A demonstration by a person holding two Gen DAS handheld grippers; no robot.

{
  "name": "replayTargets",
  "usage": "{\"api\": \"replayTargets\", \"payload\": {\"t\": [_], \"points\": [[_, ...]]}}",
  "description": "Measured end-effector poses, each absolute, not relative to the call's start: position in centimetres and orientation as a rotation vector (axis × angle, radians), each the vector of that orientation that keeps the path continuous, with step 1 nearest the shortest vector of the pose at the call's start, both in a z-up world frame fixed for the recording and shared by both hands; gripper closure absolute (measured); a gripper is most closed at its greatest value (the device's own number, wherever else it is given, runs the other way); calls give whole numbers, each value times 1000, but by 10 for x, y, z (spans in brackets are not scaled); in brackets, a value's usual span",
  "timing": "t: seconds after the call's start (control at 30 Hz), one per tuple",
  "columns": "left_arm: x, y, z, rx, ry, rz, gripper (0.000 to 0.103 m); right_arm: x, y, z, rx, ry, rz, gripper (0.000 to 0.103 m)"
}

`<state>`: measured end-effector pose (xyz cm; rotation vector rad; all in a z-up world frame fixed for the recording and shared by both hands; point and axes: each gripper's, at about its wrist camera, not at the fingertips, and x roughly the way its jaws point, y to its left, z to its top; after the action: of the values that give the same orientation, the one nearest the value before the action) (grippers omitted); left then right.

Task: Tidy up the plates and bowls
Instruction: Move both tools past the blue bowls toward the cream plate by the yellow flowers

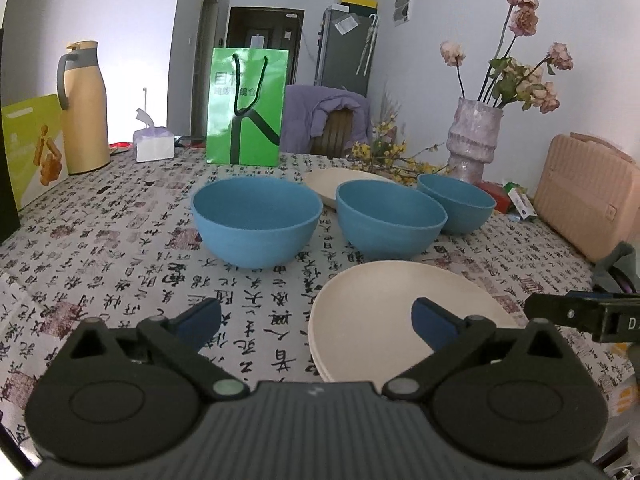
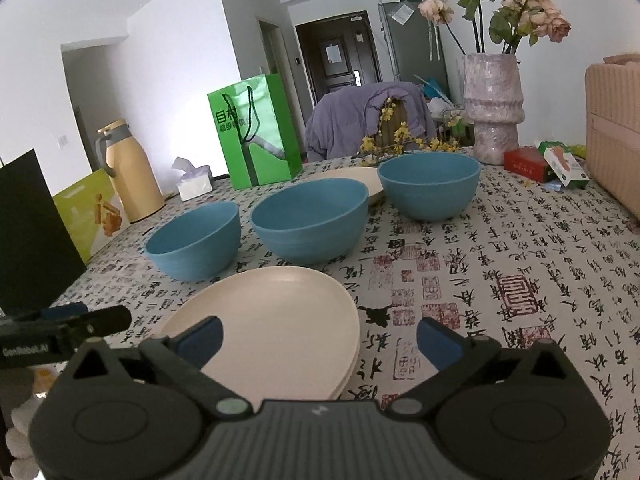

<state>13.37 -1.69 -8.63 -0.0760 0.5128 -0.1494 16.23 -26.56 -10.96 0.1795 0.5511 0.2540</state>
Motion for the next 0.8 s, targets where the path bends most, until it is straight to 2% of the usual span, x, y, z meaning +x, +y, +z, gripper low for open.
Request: {"api": "replayTargets", "payload": {"t": [0.8], "points": [[195, 1, -24, -152, 485, -102, 0, 256, -256, -26, 149, 503, 309, 0]]}}
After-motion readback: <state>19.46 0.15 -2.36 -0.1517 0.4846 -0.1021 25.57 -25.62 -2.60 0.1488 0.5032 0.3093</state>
